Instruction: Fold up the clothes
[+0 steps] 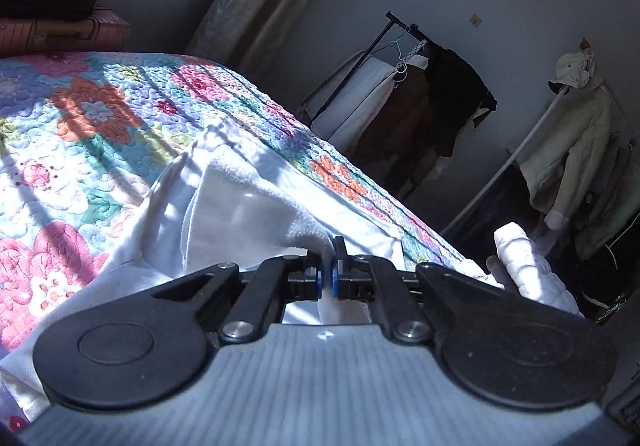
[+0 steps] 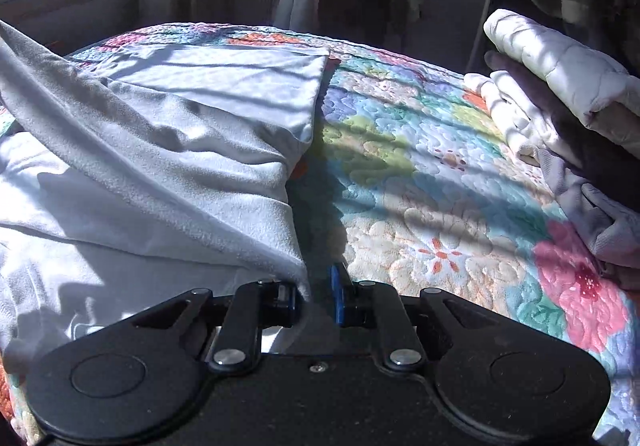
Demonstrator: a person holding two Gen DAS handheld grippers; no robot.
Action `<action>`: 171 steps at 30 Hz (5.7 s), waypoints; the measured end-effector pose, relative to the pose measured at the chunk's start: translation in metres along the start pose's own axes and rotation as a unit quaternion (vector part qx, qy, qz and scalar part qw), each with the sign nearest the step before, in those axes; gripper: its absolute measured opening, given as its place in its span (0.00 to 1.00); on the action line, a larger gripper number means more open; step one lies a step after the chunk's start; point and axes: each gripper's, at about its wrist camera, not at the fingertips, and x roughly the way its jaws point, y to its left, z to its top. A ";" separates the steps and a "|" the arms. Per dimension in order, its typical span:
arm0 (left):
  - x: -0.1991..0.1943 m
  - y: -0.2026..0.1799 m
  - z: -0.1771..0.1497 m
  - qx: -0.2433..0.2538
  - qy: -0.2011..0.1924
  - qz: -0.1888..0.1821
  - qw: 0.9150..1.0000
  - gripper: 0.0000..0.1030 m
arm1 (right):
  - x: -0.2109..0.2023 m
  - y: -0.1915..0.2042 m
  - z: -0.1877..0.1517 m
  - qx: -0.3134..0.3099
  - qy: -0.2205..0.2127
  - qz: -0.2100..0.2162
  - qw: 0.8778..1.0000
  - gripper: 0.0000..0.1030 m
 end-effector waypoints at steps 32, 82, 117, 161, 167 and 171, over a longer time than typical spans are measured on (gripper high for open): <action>0.047 0.062 -0.044 0.133 0.235 0.224 0.936 0.05 | -0.035 -0.042 0.009 0.074 0.085 0.139 0.984 0.37; 0.062 0.054 -0.043 0.271 0.100 0.181 0.940 0.10 | 0.105 -0.012 0.079 0.113 0.076 0.185 0.973 0.31; 0.043 0.121 -0.035 0.104 0.221 0.285 0.927 0.82 | 0.050 0.042 0.050 -0.047 0.178 0.137 0.973 0.45; 0.002 0.136 -0.045 -0.088 0.297 0.166 0.936 0.77 | 0.027 -0.030 -0.001 0.233 0.249 0.313 0.886 0.63; 0.008 0.141 -0.044 -0.059 0.281 0.167 0.943 0.72 | 0.027 -0.030 0.001 0.219 0.245 0.307 0.893 0.63; 0.002 0.121 -0.033 -0.006 0.248 0.179 0.952 0.73 | 0.011 -0.032 0.019 0.193 0.209 0.309 0.907 0.63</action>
